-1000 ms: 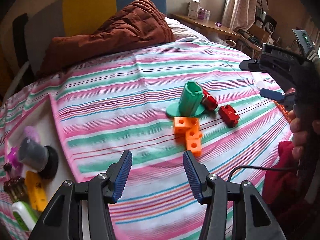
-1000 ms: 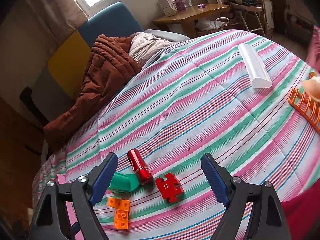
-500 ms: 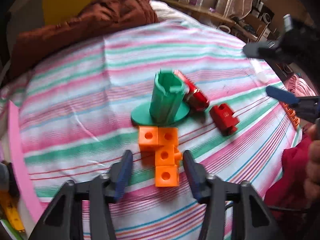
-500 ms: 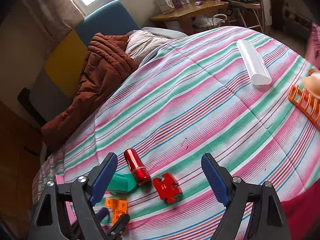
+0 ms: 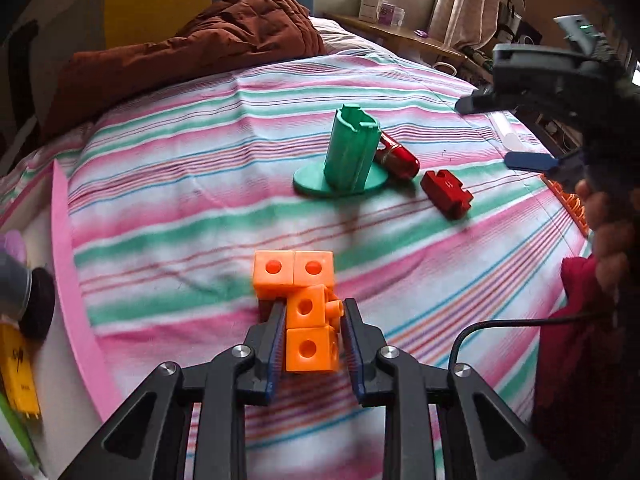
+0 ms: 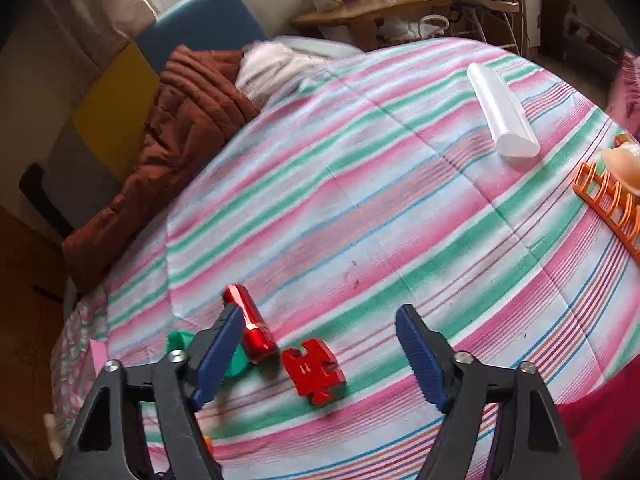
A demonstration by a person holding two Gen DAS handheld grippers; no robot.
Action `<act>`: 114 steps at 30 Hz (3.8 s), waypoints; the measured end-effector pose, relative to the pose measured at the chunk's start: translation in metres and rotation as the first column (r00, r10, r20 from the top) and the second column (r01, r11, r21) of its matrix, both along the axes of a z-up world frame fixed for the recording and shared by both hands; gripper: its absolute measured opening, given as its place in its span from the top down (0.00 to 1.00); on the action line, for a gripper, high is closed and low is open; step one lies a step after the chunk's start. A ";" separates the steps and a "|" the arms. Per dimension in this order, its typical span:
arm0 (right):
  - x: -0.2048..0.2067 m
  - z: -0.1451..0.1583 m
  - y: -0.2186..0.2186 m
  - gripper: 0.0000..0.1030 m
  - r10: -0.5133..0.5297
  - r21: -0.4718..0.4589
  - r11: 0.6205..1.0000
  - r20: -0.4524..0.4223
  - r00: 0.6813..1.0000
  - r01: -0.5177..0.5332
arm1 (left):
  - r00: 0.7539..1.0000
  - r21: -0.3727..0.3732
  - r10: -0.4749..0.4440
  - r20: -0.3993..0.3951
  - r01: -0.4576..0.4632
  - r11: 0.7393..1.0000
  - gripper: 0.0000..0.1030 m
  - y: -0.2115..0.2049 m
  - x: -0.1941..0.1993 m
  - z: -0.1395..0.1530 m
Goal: Organize rigid objects
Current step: 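Grasp the orange linked cubes with the left gripper while the right grasps the red puzzle piece, then carry the orange cubes into the tray and open the left gripper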
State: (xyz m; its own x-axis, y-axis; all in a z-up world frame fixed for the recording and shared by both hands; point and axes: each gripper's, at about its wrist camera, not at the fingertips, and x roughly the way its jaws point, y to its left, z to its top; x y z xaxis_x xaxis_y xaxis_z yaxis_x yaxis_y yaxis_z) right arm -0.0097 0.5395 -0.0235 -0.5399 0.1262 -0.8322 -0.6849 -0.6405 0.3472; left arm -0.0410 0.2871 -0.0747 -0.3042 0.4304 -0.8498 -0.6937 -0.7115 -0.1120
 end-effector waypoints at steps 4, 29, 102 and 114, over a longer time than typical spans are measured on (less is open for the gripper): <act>-0.013 -0.014 -0.009 0.32 0.077 -0.003 0.997 0.096 0.992 -0.078 | 1.000 -0.003 -0.006 -0.029 0.006 1.000 0.75 -0.001 0.008 -0.003; -0.029 -0.049 -0.041 0.66 0.221 0.164 0.942 0.356 0.908 -0.294 | 0.998 0.022 0.004 -0.060 -0.003 1.000 0.75 -0.004 0.012 -0.012; -0.049 -0.050 -0.065 0.68 0.252 0.337 0.846 0.432 0.866 -0.414 | 0.948 0.064 0.317 0.001 -0.317 0.946 0.76 -0.240 0.009 0.022; -0.048 -0.050 -0.061 0.68 0.251 0.343 0.841 0.435 0.865 -0.417 | 0.968 0.016 0.251 0.013 -0.251 0.968 0.76 -0.243 0.013 0.015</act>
